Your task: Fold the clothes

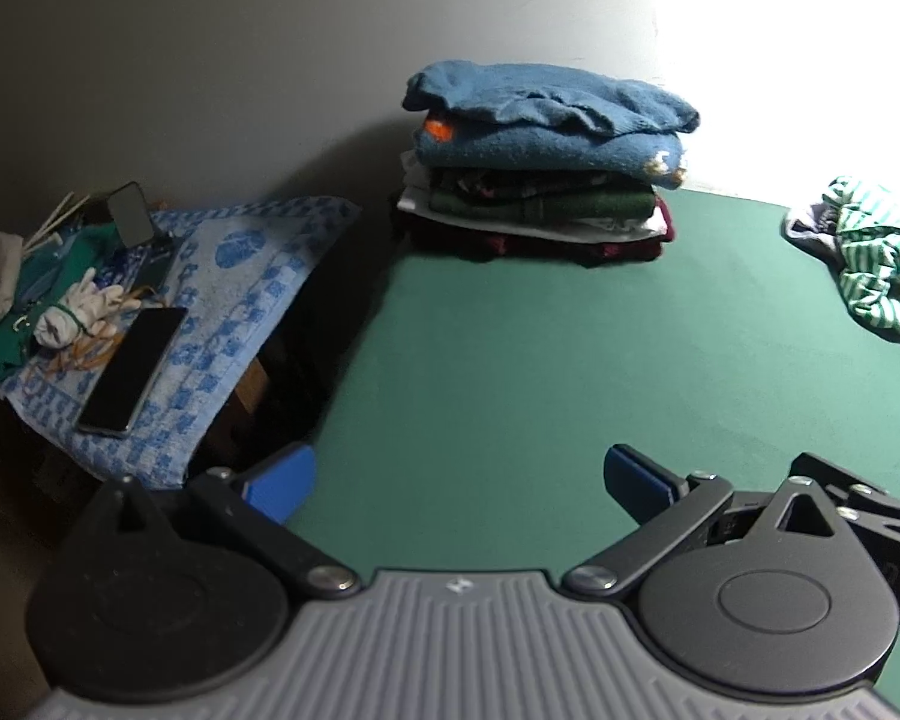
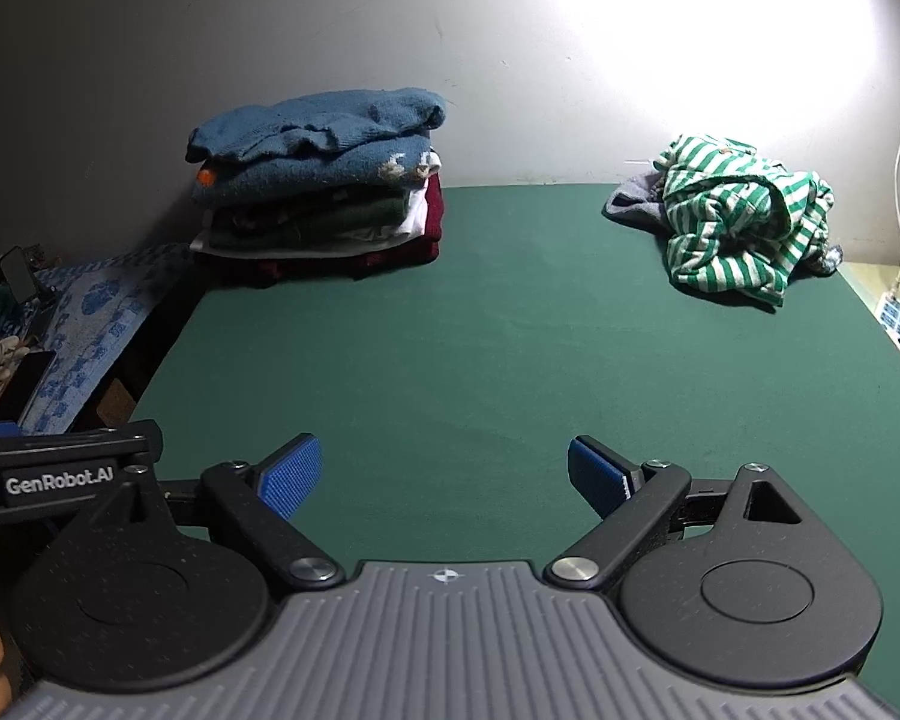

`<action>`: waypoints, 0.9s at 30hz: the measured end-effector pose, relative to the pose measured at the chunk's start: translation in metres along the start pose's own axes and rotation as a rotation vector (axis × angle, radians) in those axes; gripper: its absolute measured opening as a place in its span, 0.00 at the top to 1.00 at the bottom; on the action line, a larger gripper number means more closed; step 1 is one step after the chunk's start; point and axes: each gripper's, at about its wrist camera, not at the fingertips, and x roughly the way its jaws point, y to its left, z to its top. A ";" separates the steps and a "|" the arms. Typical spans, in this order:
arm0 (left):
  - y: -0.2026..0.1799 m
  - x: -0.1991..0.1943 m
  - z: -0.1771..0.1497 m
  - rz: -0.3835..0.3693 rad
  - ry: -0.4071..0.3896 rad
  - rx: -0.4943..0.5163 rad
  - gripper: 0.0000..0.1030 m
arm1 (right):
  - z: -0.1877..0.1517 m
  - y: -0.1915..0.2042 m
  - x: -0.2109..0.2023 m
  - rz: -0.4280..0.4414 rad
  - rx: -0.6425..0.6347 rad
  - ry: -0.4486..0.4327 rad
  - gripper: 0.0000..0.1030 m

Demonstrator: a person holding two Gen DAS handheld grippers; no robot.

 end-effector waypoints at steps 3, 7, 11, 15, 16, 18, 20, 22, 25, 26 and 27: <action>0.002 0.000 0.000 -0.020 0.021 -0.008 0.00 | -0.002 0.001 -0.001 -0.010 -0.002 -0.005 0.12; 0.005 -0.001 -0.002 -0.036 0.038 -0.026 0.00 | -0.004 0.000 -0.003 0.010 0.029 0.000 0.13; 0.000 -0.005 -0.007 0.008 0.012 0.001 0.00 | -0.005 0.003 -0.003 0.000 0.016 0.013 0.14; 0.000 -0.006 -0.010 0.024 0.013 0.008 0.00 | -0.003 0.006 -0.005 0.003 0.010 0.009 0.14; 0.002 -0.006 -0.010 0.024 0.016 0.007 0.00 | -0.004 0.007 -0.005 0.005 0.010 0.011 0.14; 0.004 -0.005 -0.011 0.027 0.021 0.004 0.00 | -0.006 0.009 -0.005 0.008 0.007 0.015 0.14; 0.006 -0.005 -0.012 0.028 0.028 -0.001 0.00 | -0.007 0.011 -0.005 0.015 0.006 0.022 0.14; 0.008 -0.004 -0.013 0.027 0.034 -0.008 0.00 | -0.008 0.012 -0.005 0.020 0.006 0.028 0.14; 0.010 -0.002 -0.015 0.028 0.042 -0.013 0.00 | -0.010 0.014 -0.005 0.024 0.000 0.029 0.14; 0.010 -0.002 -0.015 0.027 0.045 -0.014 0.00 | -0.010 0.015 -0.005 0.023 -0.003 0.028 0.14; 0.011 -0.001 -0.016 0.025 0.048 -0.016 0.00 | -0.010 0.015 -0.005 0.023 -0.006 0.026 0.14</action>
